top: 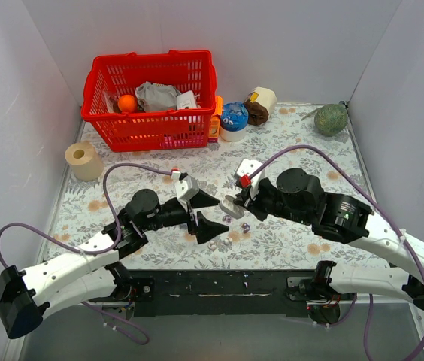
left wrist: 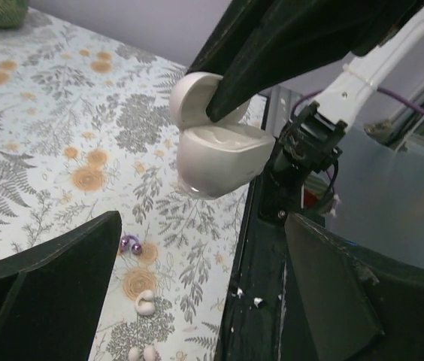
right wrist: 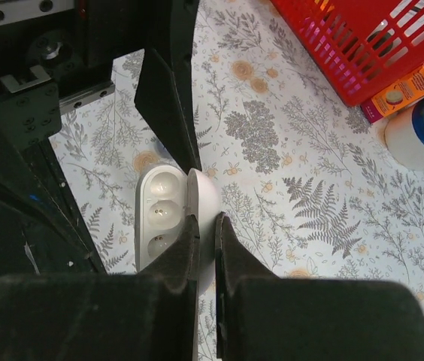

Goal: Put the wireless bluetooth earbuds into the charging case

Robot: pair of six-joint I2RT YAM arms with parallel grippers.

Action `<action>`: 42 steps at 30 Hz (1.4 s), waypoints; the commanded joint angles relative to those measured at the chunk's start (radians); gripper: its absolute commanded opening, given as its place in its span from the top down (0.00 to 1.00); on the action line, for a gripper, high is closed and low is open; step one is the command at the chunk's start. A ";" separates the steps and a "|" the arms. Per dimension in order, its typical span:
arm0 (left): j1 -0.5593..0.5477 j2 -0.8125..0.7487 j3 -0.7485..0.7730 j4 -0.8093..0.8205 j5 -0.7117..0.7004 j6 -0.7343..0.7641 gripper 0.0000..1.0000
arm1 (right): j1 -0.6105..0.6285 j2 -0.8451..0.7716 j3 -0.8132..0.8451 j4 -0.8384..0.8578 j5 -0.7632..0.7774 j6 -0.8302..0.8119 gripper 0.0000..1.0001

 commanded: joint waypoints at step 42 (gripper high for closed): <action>0.013 0.104 0.037 0.153 0.156 -0.009 0.50 | 0.034 0.040 -0.031 0.065 -0.036 0.015 0.99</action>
